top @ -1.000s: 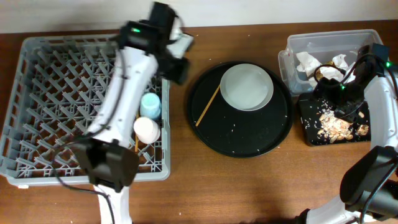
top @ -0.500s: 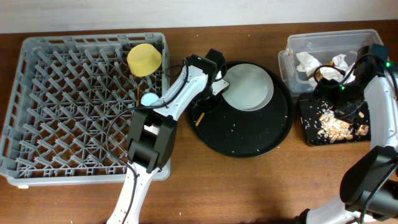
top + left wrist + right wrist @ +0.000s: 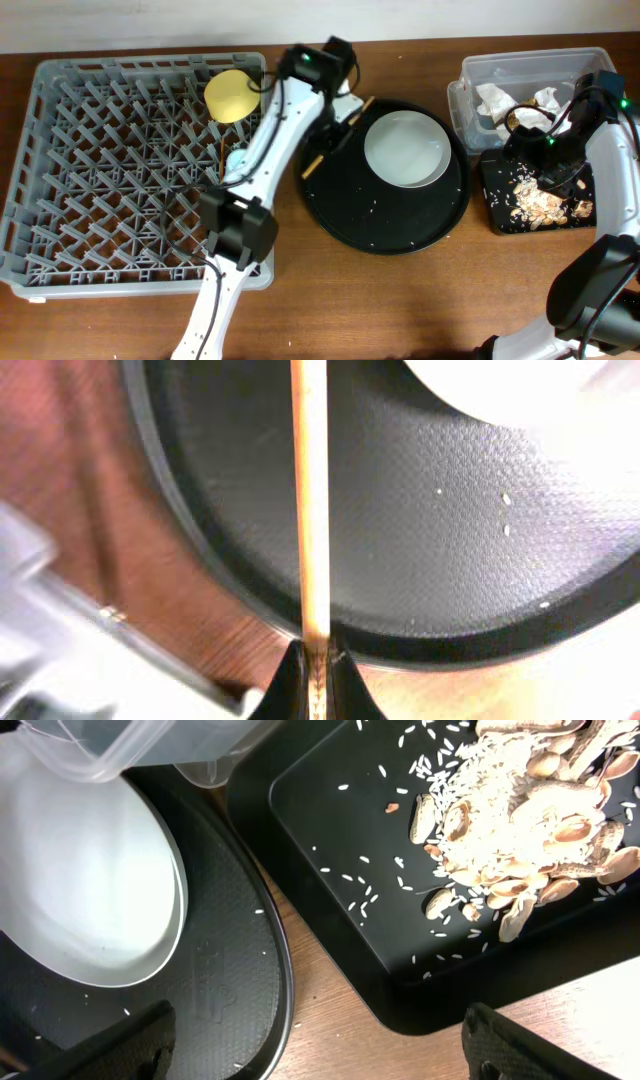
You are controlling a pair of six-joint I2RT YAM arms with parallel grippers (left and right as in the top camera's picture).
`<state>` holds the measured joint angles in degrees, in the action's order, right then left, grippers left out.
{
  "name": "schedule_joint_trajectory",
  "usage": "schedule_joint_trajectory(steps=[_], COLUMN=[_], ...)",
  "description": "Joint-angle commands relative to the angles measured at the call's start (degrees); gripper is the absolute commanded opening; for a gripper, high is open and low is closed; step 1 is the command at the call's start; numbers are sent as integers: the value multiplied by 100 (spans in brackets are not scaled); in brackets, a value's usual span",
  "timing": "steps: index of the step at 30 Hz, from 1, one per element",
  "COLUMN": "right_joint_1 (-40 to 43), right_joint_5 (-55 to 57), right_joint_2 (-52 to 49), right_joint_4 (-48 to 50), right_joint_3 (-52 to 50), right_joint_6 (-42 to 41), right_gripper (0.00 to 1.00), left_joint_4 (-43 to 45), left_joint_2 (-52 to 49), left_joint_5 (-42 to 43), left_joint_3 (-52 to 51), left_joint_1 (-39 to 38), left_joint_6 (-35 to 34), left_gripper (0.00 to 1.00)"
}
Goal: Sort waste into correct bins and load items into the dishwasher rack
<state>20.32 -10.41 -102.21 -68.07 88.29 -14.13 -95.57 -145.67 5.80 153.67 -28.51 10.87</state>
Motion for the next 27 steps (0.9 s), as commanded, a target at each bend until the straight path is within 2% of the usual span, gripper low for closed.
schedule_joint_trajectory(steps=[1,3,4,6,8,10,11,12,15,17,20,21,22,23,24,27], right_joint_1=[-4,-4,-4,-4,-4,-4,-4,-4,-4,-4,-4,-4,-4,-4,-4,-4], right_joint_5=[-4,0,-4,-4,-4,-7,-7,-7,-7,-9,-7,-7,-7,-7,-7,-7], right_joint_2=[59,59,59,59,59,59,59,59,59,59,59,59,59,59,59,59], right_joint_4=[-11,-11,-13,-13,-11,-9,-7,-7,-15,-15,-17,-17,-17,-20,-31,-31], right_joint_3=[0,0,0,2,0,0,0,0,2,2,0,2,0,0,2,0], right_joint_6=[37,57,166,170,168,166,164,164,164,164,166,166,166,166,166,166], right_gripper=[92,93,96,96,98,98,98,98,98,98,98,98,98,98,98,98], left_joint_4=[-116,-118,-116,-116,-116,-116,-96,459,1797,2074,2079,2079,2079,2076,2079,1698], left_joint_2=[304,750,1117,2000,3071,3453,3486,3477,3477,3477,3477,3477,3477,3477,3480,3480], left_joint_5=[42,39,17,-426,-483,-476,-479,-422,70,251,188,190,168,50,44,85], left_joint_3=[540,538,538,431,-590,-1740,-2247,-3329,-5206,-5630,-5696,-5696,-5696,-5696,-5692,-5058], left_joint_1=[413,706,909,1423,2111,2498,2603,2656,2645,2643,2492,2476,2476,2476,2483,2476], left_joint_6=[-509,-866,-1014,-1443,-1478,-1480,-1521,-1580,-1648,-1644,-1386,-1386,-1384,-1381,-1298,-1228], left_gripper=[1,1,1,1,1,1,1,1,1,1,1,11,33,49,54,54])
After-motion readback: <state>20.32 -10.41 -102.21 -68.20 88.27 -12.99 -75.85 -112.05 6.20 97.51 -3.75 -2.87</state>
